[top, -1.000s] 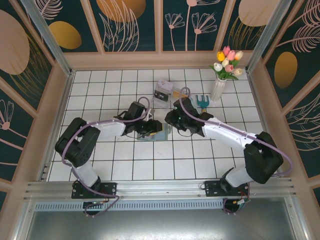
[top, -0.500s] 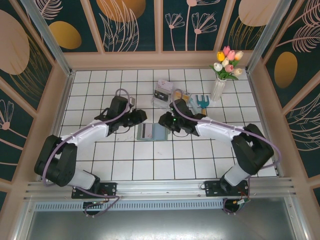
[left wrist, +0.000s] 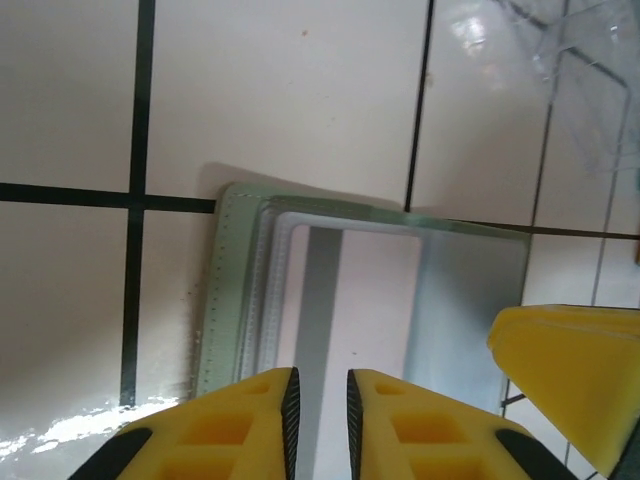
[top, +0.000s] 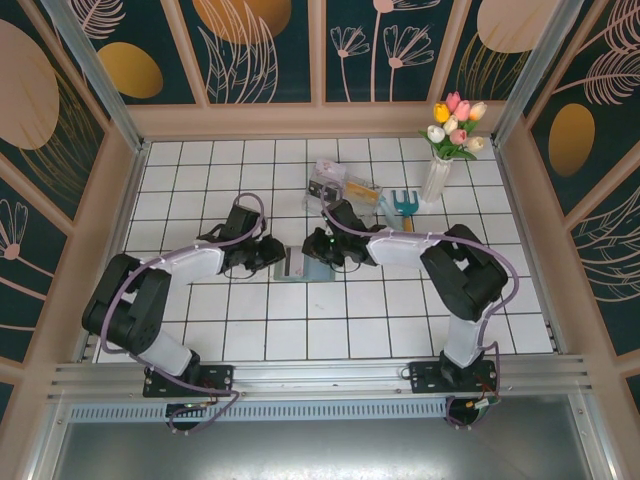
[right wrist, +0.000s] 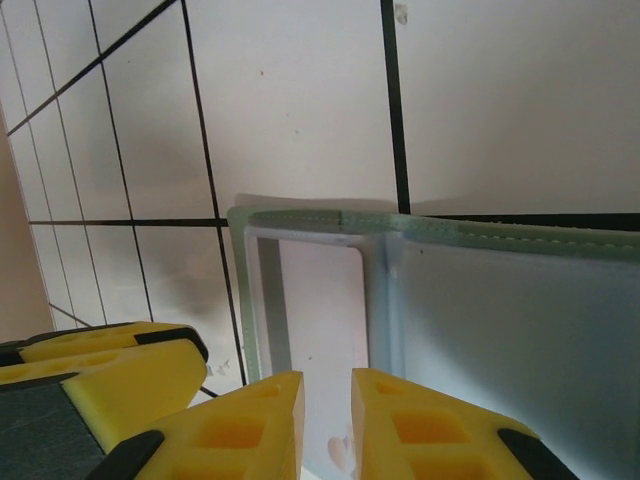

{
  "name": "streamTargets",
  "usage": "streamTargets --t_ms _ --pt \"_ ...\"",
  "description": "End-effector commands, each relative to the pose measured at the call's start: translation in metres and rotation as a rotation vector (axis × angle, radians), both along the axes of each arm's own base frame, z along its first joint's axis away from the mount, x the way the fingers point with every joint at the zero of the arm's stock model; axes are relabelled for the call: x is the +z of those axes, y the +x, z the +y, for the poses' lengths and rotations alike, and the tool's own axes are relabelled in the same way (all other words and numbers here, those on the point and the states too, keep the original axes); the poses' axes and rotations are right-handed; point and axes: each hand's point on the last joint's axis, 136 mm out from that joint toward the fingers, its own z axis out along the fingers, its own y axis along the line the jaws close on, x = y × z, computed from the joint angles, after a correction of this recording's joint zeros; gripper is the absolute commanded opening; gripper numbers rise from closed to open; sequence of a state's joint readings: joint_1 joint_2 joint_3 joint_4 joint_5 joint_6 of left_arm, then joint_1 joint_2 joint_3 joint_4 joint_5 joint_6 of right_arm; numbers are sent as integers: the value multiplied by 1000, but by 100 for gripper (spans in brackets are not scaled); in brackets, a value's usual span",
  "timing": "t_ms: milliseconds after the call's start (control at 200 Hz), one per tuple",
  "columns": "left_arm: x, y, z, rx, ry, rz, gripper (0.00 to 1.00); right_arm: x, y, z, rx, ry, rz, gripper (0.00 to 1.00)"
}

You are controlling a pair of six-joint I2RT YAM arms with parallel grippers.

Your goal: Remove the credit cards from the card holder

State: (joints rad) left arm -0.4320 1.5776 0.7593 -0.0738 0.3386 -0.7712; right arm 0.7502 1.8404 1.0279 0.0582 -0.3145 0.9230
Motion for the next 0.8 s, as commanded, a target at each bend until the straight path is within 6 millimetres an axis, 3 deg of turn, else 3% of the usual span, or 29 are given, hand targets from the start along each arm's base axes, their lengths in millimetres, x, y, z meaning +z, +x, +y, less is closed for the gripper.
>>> streamTargets --t_ms 0,190,796 --pt "-6 2 -2 -18 13 11 21 2 0 15 43 37 -2 20" --pt "-15 3 -5 -19 0 32 16 -8 0 15 48 18 14 16" --pt "-39 -15 4 -9 29 94 14 -31 -8 10 65 -27 63 17"
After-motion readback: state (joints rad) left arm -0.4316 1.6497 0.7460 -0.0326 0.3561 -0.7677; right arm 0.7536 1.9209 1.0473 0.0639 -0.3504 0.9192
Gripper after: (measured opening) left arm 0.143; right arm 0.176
